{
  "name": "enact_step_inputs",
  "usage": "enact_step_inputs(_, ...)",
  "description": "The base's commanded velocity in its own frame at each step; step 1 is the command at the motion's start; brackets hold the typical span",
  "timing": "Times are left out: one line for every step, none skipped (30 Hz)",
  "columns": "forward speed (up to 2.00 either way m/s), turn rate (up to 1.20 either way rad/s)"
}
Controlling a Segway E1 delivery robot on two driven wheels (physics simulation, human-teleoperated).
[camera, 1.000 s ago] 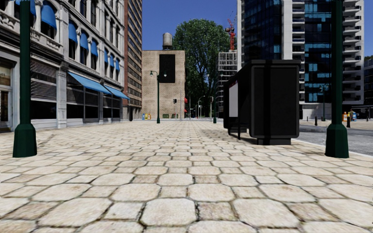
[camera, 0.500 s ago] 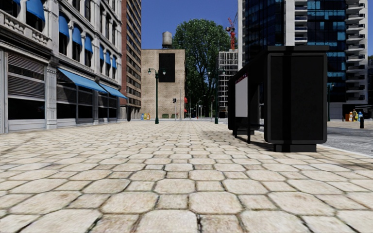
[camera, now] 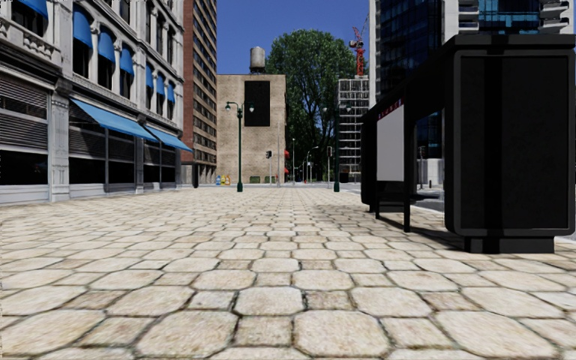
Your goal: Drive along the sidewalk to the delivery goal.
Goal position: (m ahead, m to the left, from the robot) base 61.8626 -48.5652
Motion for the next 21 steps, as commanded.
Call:
enact_step_inputs(2.00, 0.00)
enact_step_inputs(2.00, 0.00)
enact_step_inputs(2.00, 0.00)
enact_step_inputs(2.00, 0.00)
enact_step_inputs(2.00, 0.00)
enact_step_inputs(2.00, 0.00)
enact_step_inputs(2.00, 0.00)
enact_step_inputs(2.00, 0.00)
enact_step_inputs(2.00, 0.00)
enact_step_inputs(2.00, 0.00)
enact_step_inputs(2.00, 0.00)
enact_step_inputs(2.00, 0.00)
enact_step_inputs(2.00, 0.00)
enact_step_inputs(2.00, 0.00)
enact_step_inputs(2.00, 0.00)
enact_step_inputs(2.00, 0.00)
enact_step_inputs(2.00, 0.00)
enact_step_inputs(2.00, 0.00)
enact_step_inputs(2.00, 0.00)
enact_step_inputs(2.00, 0.00)
enact_step_inputs(2.00, 0.00)
